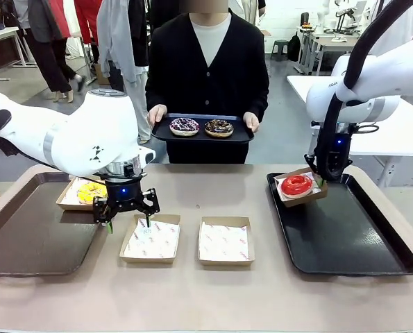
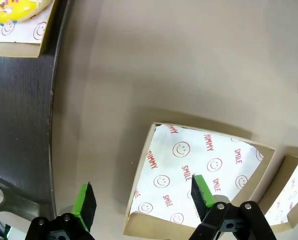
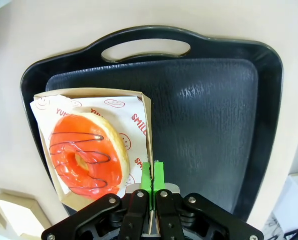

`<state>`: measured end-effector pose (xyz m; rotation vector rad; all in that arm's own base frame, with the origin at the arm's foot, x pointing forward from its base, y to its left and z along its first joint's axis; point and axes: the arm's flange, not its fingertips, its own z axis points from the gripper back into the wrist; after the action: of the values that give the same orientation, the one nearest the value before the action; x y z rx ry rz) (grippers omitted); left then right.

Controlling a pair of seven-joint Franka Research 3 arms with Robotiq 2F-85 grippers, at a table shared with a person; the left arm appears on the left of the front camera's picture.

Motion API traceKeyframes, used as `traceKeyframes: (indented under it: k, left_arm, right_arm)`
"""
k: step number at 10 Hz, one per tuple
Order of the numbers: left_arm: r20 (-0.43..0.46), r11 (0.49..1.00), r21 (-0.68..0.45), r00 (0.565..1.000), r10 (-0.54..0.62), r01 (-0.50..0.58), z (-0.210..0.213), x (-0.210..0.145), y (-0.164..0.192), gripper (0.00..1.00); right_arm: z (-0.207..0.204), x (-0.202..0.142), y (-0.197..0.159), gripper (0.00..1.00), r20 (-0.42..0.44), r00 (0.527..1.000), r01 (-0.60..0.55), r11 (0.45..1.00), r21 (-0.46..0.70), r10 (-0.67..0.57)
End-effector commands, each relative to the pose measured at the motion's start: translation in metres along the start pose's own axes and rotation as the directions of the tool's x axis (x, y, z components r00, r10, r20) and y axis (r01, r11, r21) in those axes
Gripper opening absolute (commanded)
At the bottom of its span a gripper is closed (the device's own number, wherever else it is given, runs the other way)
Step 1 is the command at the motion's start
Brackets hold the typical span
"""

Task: Individually package the donuts and arrange them on the tray.
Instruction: Place the picked Paper togo box on the Handle tray while simultaneously picking up another Paper togo box from the table with the other hand.

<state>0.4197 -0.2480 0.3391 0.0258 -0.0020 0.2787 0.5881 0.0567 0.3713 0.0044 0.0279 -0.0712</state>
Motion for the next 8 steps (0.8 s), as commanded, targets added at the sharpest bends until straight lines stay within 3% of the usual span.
traceKeyframes:
  k: [1,2,6,8]
  left_arm:
    - [0.007,1.000,0.015,1.000,0.026,-0.026,-0.002,0.005,-0.003,1.00]
    - [-0.001,1.000,0.006,1.000,0.011,-0.011,-0.002,0.004,0.000,1.00]
    - [-0.014,0.972,-0.075,0.974,-0.225,0.223,0.000,-0.005,0.012,1.00]
    - [-0.005,0.963,-0.079,0.966,-0.259,0.257,-0.004,-0.004,0.014,1.00]
  right_arm:
    - [0.000,0.005,0.008,0.01,0.015,1.000,0.015,1.000,0.009,-0.015]
    - [0.002,0.006,0.010,0.01,0.019,1.000,0.015,1.000,0.015,-0.015]
    - [0.002,0.006,0.014,0.01,0.013,1.000,0.017,1.000,0.021,-0.018]
    - [0.002,0.007,0.014,0.01,0.011,1.000,0.017,1.000,0.024,-0.017]
